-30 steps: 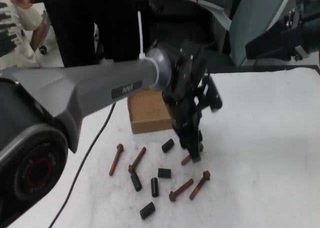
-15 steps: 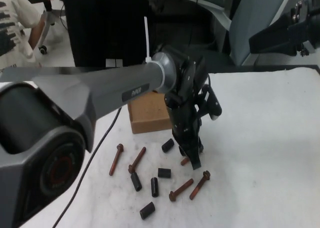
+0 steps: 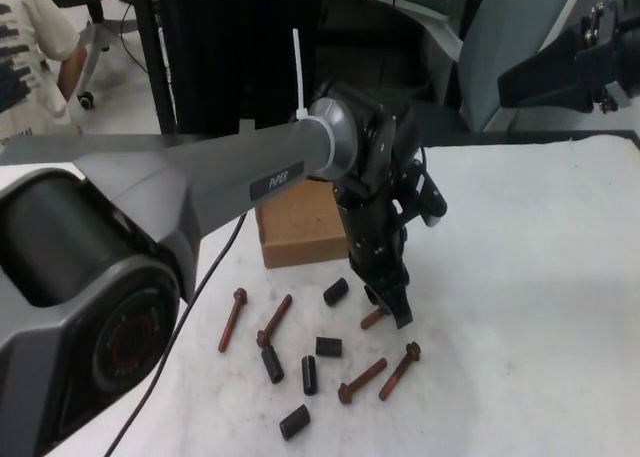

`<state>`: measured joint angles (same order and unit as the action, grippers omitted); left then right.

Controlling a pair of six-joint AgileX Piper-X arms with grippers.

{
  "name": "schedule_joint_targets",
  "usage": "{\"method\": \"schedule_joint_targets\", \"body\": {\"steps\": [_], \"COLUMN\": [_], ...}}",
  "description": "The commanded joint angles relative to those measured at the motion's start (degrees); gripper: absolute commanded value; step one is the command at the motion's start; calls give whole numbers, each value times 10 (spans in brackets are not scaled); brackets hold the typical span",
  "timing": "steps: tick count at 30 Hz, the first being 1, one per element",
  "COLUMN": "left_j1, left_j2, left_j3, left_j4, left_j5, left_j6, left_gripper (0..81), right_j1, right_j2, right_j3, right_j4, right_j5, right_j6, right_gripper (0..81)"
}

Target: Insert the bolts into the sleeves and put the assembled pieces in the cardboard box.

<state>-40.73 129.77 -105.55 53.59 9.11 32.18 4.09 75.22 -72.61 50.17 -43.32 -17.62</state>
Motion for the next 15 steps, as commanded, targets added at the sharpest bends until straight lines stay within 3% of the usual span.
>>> {"method": "schedule_joint_targets", "body": {"steps": [1, 15], "left_j1": [-8, -4], "left_j2": [-5, -5], "left_j3": [-8, -6], "left_j4": [-16, -18], "left_j5": [13, 8], "left_j6": [-3, -5], "left_gripper": [378, 378], "right_j1": [0, 0], "right_j2": [-6, -6], "right_j3": [-3, -3], "right_j4": [0, 1], "right_j5": [-8, -8], "right_j6": [0, 0], "right_gripper": [312, 312]}}
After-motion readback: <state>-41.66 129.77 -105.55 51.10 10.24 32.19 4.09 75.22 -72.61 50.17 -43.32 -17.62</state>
